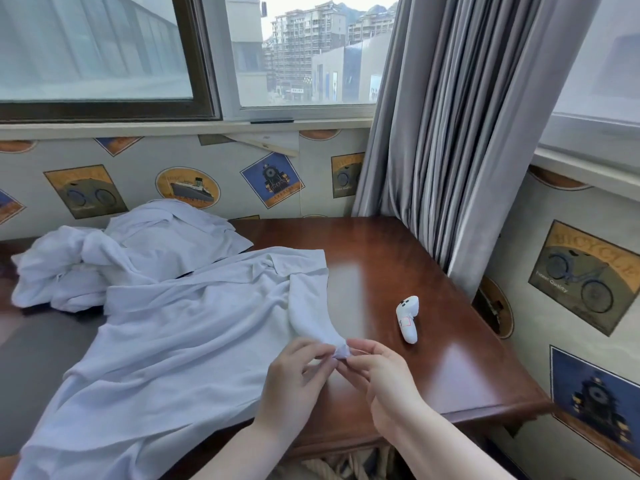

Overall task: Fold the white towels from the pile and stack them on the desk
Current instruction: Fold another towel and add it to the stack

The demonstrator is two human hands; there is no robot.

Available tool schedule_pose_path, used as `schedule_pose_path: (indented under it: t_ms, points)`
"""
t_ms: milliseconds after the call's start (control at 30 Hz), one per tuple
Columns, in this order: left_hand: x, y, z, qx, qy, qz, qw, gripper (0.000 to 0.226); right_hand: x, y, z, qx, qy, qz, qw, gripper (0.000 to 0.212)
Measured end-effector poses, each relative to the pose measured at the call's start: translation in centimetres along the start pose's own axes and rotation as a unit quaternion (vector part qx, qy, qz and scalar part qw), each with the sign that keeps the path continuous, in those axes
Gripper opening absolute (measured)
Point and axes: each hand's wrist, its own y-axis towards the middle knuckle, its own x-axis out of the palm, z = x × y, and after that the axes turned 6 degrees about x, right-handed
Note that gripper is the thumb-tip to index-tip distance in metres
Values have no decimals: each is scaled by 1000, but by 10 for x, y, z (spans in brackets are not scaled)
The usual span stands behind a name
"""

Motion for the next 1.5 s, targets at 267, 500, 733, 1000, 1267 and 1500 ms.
schedule_pose_path:
  t_ms: [267, 500, 733, 1000, 1267, 1500]
  points:
    - [-32, 22, -1, -19, -44, -22, 999, 38, 33, -2, -8, -170, -196, -16, 966, 18]
    - [-73, 56, -5, -50, -56, 26, 997, 25, 72, 15, -21, -244, -339, -92, 904, 31]
    - [-122, 110, -17, -72, -144, -109, 981, 13, 121, 47, -34, -383, -441, -20, 812, 30]
    - [-133, 135, -44, -35, -181, -100, 978, 28, 146, 74, -25, -341, -393, -6, 854, 20]
    - [-117, 108, -72, -61, -8, -15, 998, 36, 166, 99, -26, -387, -301, 16, 872, 12]
    - [-114, 73, -98, -128, 86, -34, 987, 15, 146, 132, -47, -414, -353, 65, 837, 7]
